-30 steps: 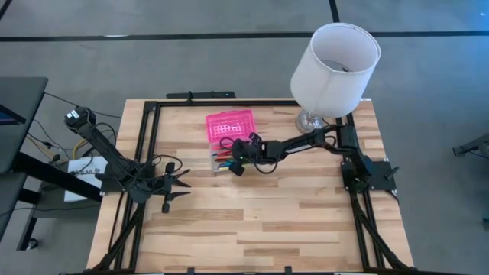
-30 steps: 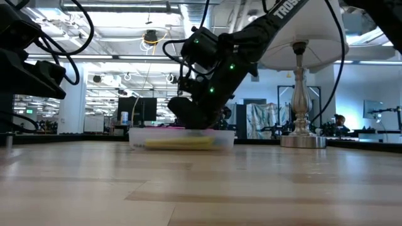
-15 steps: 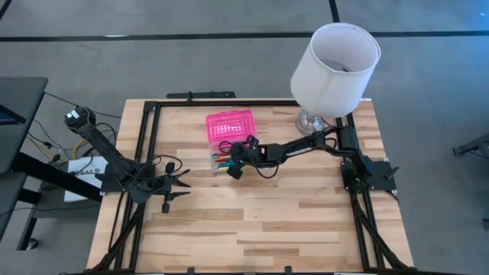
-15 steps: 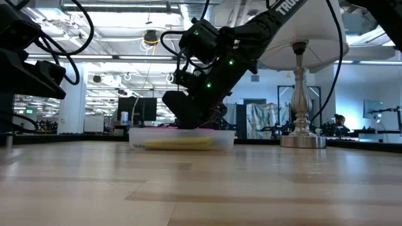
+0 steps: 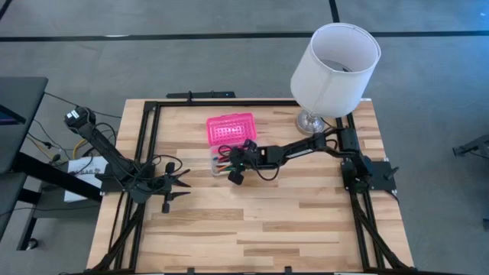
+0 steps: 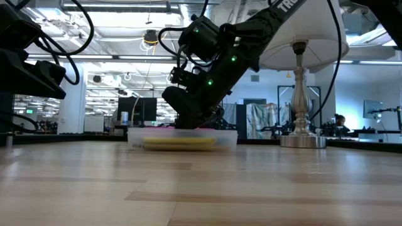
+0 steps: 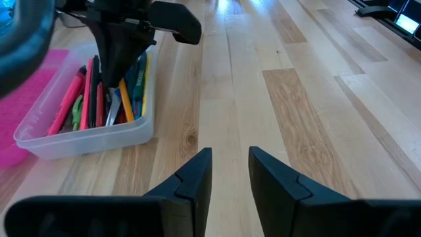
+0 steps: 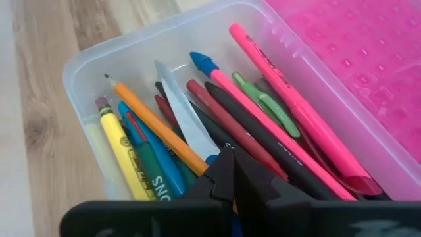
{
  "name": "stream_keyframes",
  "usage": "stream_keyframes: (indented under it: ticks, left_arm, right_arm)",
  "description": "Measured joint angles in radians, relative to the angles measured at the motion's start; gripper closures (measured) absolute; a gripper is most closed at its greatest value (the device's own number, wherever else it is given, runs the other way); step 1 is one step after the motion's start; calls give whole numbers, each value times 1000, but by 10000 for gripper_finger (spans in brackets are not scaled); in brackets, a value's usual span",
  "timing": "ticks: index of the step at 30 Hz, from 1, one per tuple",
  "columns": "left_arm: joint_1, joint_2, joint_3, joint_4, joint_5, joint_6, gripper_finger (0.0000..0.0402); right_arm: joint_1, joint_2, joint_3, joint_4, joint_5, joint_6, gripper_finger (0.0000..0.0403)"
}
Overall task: Pick & place school supplies into a supply box
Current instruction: Close the pink supply box
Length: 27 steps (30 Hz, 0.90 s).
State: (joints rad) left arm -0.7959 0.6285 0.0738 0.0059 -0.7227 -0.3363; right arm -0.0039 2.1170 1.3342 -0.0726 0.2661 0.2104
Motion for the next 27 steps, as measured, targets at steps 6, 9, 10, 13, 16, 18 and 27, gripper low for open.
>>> stream_keyframes:
  ticks: [6, 9, 10, 13, 16, 18, 27]
  left_arm:
    - [0, 0, 0, 0, 0, 0, 306]
    - [0, 0, 0, 0, 0, 0, 306]
    - [0, 0, 0, 0, 0, 0, 306]
    - [0, 0, 0, 0, 0, 0, 306]
    - [0, 0, 0, 0, 0, 0, 306]
    - [0, 0, 0, 0, 0, 0, 306]
    - [0, 0, 0, 0, 0, 0, 306]
  right_arm:
    - [27, 0, 0, 0, -7, -9, 403]
    - [39, 0, 0, -2, -15, -9, 403]
    - [43, 0, 0, -3, -21, -9, 403]
    - [62, 0, 0, -8, -29, -9, 403]
    - [87, 0, 1, -22, -33, -9, 403]
    - [104, 0, 1, -30, -44, -9, 403]
    - [204, -2, 2, -61, -58, -71, 403]
